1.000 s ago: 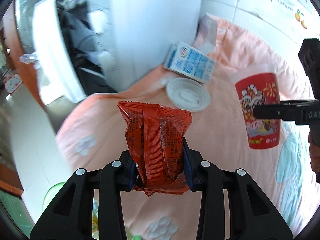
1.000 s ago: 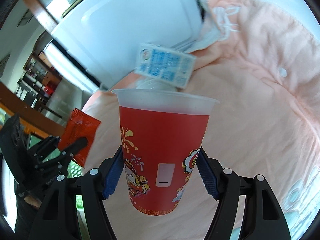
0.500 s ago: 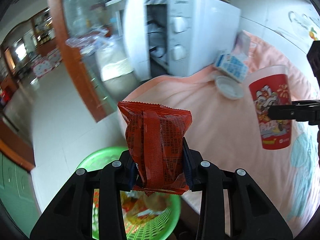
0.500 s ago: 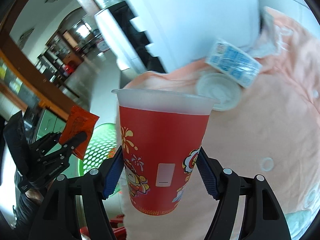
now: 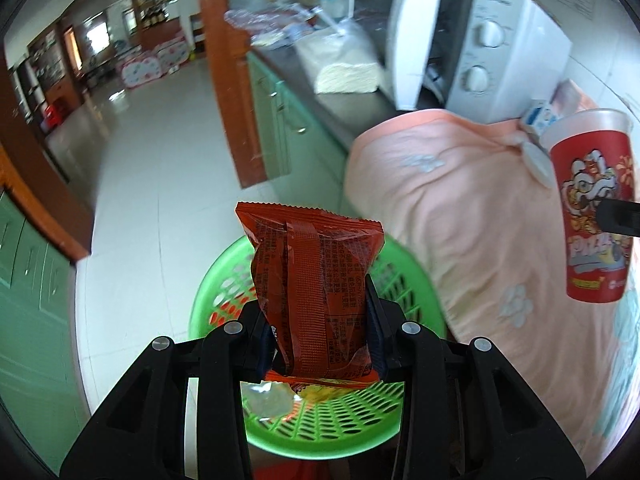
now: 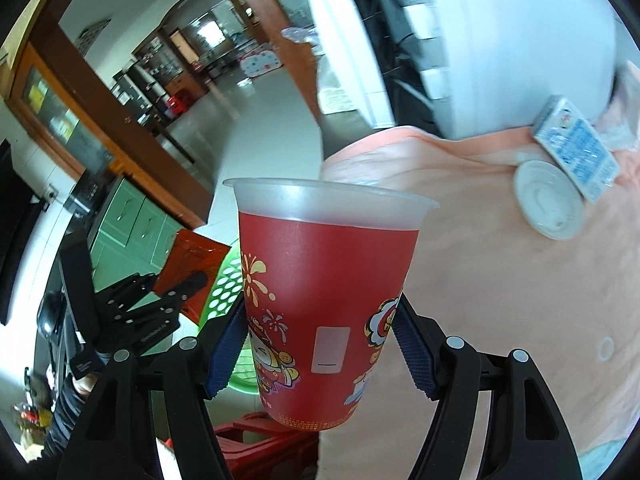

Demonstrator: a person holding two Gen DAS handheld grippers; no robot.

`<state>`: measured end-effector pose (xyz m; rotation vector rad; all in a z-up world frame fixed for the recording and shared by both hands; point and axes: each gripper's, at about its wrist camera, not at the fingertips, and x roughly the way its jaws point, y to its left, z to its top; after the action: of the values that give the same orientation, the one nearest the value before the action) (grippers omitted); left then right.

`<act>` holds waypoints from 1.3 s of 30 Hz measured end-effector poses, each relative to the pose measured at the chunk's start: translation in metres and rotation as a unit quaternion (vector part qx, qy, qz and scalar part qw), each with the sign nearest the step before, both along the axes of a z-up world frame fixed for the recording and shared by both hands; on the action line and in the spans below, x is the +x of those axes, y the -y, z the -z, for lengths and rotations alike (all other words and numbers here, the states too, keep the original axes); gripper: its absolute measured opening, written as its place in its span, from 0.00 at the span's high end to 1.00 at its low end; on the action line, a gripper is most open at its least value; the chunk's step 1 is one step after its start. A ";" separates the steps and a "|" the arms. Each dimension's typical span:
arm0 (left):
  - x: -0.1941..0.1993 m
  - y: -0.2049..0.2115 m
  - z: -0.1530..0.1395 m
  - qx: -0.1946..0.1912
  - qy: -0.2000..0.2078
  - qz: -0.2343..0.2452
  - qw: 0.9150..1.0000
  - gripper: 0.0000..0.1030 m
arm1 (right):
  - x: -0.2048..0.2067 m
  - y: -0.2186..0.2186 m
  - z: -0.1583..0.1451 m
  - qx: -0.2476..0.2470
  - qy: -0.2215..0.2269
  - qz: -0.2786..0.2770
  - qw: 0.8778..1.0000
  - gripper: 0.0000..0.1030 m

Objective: Collect trash
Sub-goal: 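Carry the snack bag over the basket with the left tool while the right tool carries the cup, then open the left tool to drop the bag while the right tool drops the red cup into the basket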

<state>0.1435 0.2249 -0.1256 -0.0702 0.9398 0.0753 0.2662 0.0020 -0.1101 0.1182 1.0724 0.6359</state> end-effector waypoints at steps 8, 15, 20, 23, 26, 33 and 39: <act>-0.005 -0.027 0.024 -0.016 -0.030 -0.040 0.999 0.61 | -0.005 -0.037 0.004 -0.005 -0.005 -0.029 1.000 0.35; -0.010 -0.043 0.037 -0.022 -0.043 -0.067 0.997 0.43 | -0.006 -0.059 0.013 -0.012 -0.011 -0.044 0.999 0.35; -0.013 -0.053 0.040 -0.029 -0.041 -0.083 0.995 0.34 | -0.002 -0.071 0.018 -0.016 -0.013 -0.049 0.999 0.35; -0.016 -0.057 0.041 -0.026 -0.042 -0.089 0.995 0.31 | -0.003 -0.080 0.021 -0.019 -0.012 -0.054 0.998 0.34; -0.019 -0.060 0.041 -0.028 -0.043 -0.095 0.994 0.31 | -0.002 -0.090 0.023 -0.025 -0.010 -0.061 0.998 0.34; -0.025 -0.070 0.037 -0.028 -0.040 -0.105 0.993 0.31 | 0.003 -0.115 0.035 -0.045 -0.002 -0.079 0.996 0.34; -0.029 -0.077 0.034 -0.029 -0.037 -0.114 0.992 0.31 | 0.008 -0.130 0.055 -0.066 -0.008 -0.082 0.994 0.34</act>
<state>0.1143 0.3015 -0.1600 -0.2300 1.0058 0.2623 0.2740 0.1315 -0.1653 -0.0806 1.1443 0.7113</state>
